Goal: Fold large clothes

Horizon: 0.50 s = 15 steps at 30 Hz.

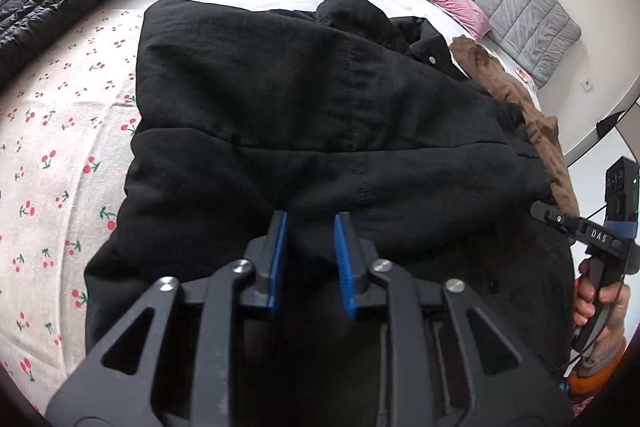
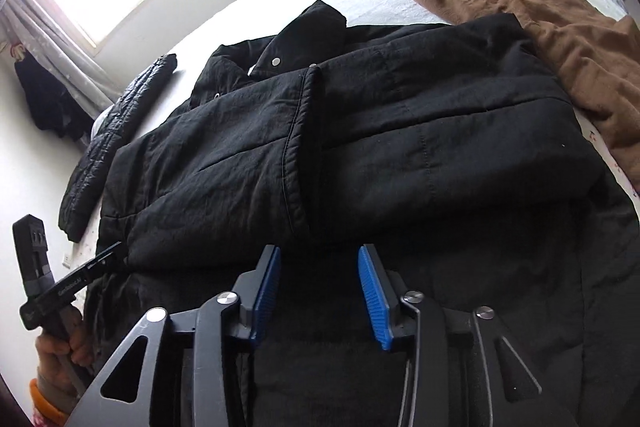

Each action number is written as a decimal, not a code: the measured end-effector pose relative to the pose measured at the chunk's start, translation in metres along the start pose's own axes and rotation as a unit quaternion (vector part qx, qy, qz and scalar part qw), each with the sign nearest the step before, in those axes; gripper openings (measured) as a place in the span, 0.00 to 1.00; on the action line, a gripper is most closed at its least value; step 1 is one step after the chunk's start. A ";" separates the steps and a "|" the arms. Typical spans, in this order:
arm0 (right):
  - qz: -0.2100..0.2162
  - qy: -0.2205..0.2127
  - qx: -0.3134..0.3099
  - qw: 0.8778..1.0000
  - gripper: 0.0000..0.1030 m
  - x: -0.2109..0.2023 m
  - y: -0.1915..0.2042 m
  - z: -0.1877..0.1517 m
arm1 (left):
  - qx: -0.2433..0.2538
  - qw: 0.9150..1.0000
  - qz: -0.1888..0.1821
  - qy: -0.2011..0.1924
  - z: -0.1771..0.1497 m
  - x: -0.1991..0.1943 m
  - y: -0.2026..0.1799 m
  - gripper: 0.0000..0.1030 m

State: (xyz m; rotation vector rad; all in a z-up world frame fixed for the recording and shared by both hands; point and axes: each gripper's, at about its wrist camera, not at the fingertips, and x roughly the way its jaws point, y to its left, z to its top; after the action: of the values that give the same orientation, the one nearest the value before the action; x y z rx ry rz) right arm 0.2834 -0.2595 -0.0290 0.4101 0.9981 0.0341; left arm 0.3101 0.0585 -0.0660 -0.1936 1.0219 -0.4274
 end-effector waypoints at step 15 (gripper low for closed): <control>-0.064 -0.003 -0.023 0.998 0.68 -0.087 -0.034 -0.068 | 0.066 0.995 0.063 -0.036 -0.085 -0.121 -0.059 0.84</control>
State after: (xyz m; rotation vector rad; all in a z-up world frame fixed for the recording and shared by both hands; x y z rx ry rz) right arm 0.1746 -0.2877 -0.0030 0.3037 1.0138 -0.0608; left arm 0.1682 0.0607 0.0061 -0.0251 0.9256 -0.3692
